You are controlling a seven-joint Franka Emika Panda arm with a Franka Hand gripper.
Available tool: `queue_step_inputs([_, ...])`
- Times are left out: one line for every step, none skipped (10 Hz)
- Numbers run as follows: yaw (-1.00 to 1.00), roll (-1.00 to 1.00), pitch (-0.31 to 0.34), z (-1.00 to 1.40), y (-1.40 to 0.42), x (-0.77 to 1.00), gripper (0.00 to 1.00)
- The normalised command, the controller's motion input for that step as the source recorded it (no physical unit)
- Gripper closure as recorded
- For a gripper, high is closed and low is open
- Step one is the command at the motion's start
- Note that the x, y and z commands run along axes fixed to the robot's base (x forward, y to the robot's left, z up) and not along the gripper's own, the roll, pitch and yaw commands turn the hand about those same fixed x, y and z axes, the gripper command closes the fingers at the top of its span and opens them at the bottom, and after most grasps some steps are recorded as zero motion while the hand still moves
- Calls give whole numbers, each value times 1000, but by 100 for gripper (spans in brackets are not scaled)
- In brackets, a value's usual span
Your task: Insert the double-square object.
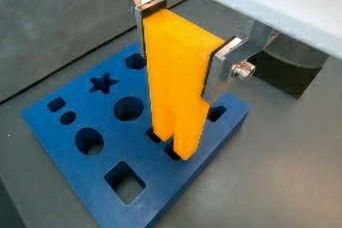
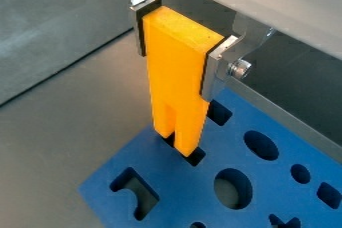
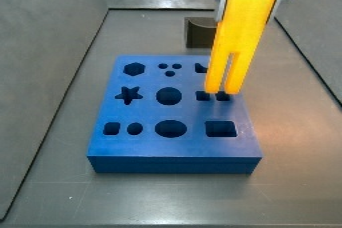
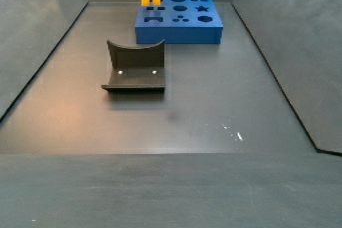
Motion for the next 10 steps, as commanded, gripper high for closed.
queue_step_inputs([0,16,-63,-166,-29,-229,100])
queue_step_inputs([0,0,-127,-57,-29,-329,100])
queue_step_inputs([0,0,-150,-114,0,-271,100])
queue_step_inputs([26,0,-149,-140,-26,-80,100])
queue_step_inputs([49,0,-107,-177,-43,137,100])
queue_step_inputs([34,0,-74,-203,-3,191,100])
queue_step_inputs([9,0,-66,-237,0,214,100])
queue_step_inputs([14,21,-46,-274,0,97,100])
queue_step_inputs([0,31,-50,-291,0,0,100])
queue_step_inputs([0,66,-71,-366,0,-111,100])
